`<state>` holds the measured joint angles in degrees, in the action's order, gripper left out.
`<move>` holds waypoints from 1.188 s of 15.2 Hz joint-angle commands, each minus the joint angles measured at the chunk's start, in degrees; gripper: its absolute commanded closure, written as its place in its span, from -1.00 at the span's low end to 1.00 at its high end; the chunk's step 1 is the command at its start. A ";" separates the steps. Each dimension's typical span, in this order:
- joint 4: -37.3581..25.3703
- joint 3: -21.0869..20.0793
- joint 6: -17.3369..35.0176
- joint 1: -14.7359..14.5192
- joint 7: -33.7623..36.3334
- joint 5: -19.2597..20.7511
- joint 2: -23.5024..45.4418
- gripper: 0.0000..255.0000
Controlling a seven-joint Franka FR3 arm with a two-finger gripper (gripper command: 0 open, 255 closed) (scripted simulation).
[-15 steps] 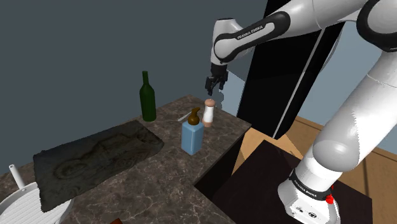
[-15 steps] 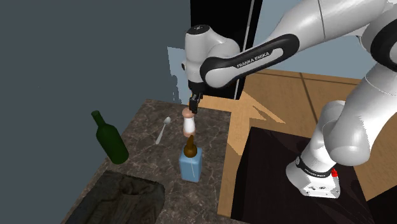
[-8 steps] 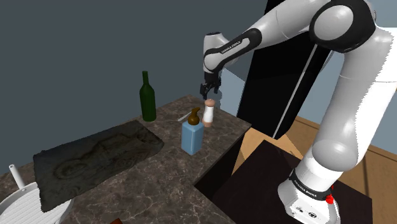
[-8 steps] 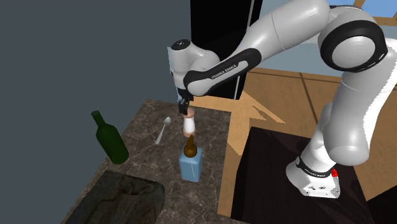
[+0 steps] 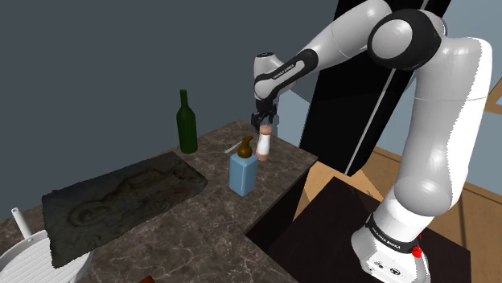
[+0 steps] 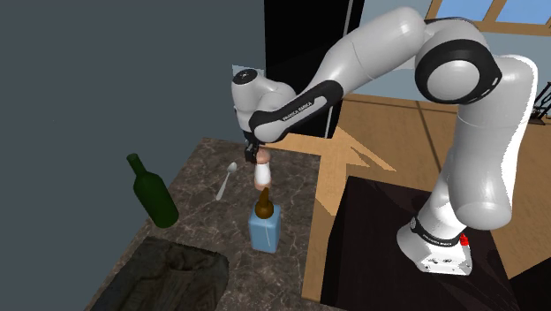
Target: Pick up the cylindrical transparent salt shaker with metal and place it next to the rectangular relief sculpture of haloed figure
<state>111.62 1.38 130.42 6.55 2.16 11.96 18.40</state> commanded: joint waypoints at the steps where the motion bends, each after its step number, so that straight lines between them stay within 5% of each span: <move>1: 0.58 0.13 1.69 0.09 0.22 0.23 1.07 -1.00; 9: 0.58 0.13 1.68 0.09 0.21 0.22 1.07 -1.00; 10: 0.58 0.13 1.68 0.09 0.21 0.22 1.07 1.00; 18: 0.58 0.13 1.69 0.09 0.21 0.22 1.08 1.00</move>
<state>112.20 1.52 132.10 6.65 2.37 12.19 19.47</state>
